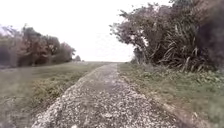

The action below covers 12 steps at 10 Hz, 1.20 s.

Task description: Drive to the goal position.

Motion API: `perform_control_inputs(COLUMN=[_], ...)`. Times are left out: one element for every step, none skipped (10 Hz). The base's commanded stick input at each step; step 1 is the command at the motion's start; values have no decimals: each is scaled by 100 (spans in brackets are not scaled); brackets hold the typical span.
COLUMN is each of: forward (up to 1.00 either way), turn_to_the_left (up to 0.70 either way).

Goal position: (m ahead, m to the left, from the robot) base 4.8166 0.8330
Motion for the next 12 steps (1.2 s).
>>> perform_control_inputs(forward=[70,70,70,70,70,70,70,70,70,70,70,70], turn_to_the_left=[0,0,0,0,0,0,0,0,0,0,0,0])
